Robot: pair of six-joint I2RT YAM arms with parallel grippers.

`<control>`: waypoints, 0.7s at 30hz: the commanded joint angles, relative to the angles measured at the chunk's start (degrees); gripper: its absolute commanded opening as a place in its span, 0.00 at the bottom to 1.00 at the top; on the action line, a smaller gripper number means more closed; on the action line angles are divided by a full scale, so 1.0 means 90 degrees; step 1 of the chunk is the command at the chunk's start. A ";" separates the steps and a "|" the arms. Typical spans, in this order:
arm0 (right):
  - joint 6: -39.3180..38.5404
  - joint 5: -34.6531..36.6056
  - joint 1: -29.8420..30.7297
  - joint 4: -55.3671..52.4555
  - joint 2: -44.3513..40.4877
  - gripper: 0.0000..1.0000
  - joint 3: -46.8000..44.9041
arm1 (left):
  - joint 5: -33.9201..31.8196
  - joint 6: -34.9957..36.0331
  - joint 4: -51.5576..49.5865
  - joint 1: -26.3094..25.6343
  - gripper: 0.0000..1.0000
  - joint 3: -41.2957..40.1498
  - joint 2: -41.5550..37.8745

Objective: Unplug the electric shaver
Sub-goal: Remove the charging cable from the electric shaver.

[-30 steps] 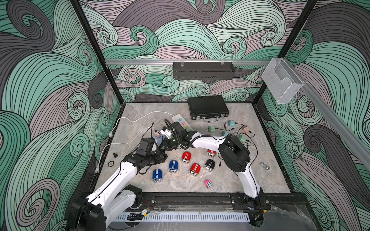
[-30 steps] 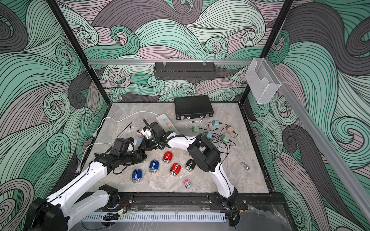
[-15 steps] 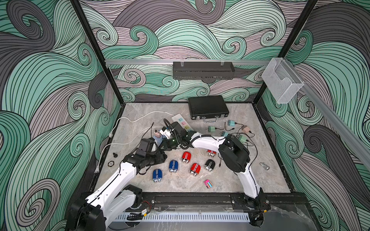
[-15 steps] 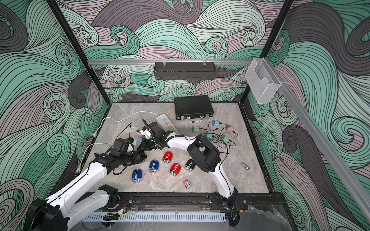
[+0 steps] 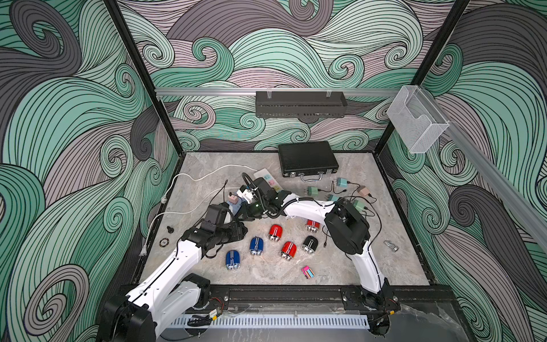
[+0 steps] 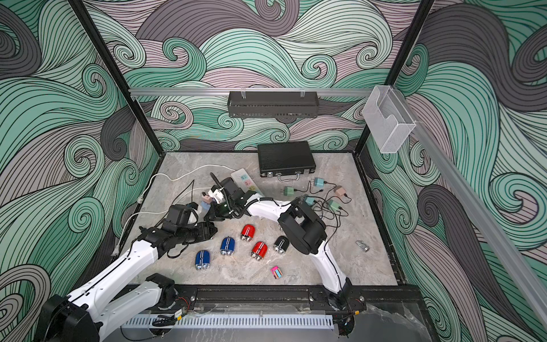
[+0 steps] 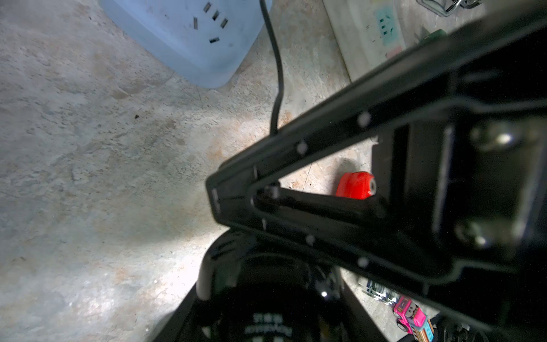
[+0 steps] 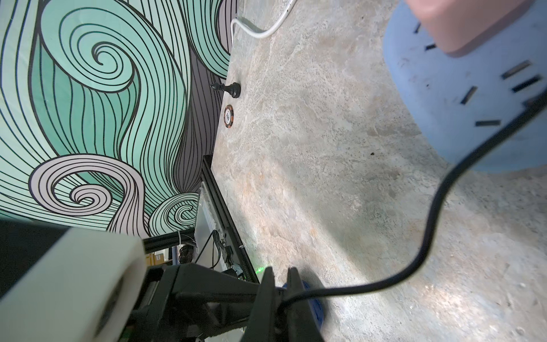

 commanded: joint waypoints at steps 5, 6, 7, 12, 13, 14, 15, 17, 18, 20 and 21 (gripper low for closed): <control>-0.0150 0.0207 -0.0237 -0.0325 0.0081 0.00 0.0364 | -0.0162 0.0041 -0.0200 -0.0018 0.19 0.0171 0.0128; -0.0164 0.0208 -0.0235 -0.0341 0.0094 0.00 0.0397 | -0.0160 0.0036 -0.0200 -0.0016 0.19 0.0171 0.0119; -0.0165 0.0207 -0.0235 -0.0363 0.0109 0.00 0.0428 | -0.0167 0.0044 -0.0200 -0.0018 0.19 0.0166 0.0109; -0.0180 0.0203 -0.0244 -0.0416 0.0149 0.00 0.0559 | -0.0206 0.0034 -0.0219 -0.0017 0.19 0.0161 0.0079; -0.0192 0.0216 -0.0252 -0.0438 0.0160 0.00 0.0569 | -0.0215 0.0029 -0.0220 -0.0016 0.19 0.0161 0.0082; -0.0201 0.0221 -0.0252 -0.0454 0.0162 0.00 0.0595 | -0.0225 0.0034 -0.0229 -0.0013 0.19 0.0161 0.0089; -0.0211 0.0221 -0.0263 -0.0473 0.0166 0.00 0.0622 | -0.0234 0.0034 -0.0231 -0.0013 0.19 0.0161 0.0089; -0.0237 0.0234 -0.0283 -0.0528 0.0169 0.00 0.0660 | -0.0263 0.0033 -0.0249 -0.0017 0.19 0.0171 0.0089; -0.0242 0.0227 -0.0293 -0.0552 0.0175 0.00 0.0683 | -0.0281 0.0033 -0.0266 -0.0012 0.19 0.0180 0.0089; -0.0289 0.0274 -0.0331 -0.0631 0.0155 0.00 0.0710 | -0.0428 0.0012 -0.0361 -0.0012 0.19 0.0214 0.0062; -0.0322 0.0301 -0.0356 -0.0672 0.0136 0.00 0.0719 | -0.0552 -0.0004 -0.0444 -0.0010 0.19 0.0244 0.0060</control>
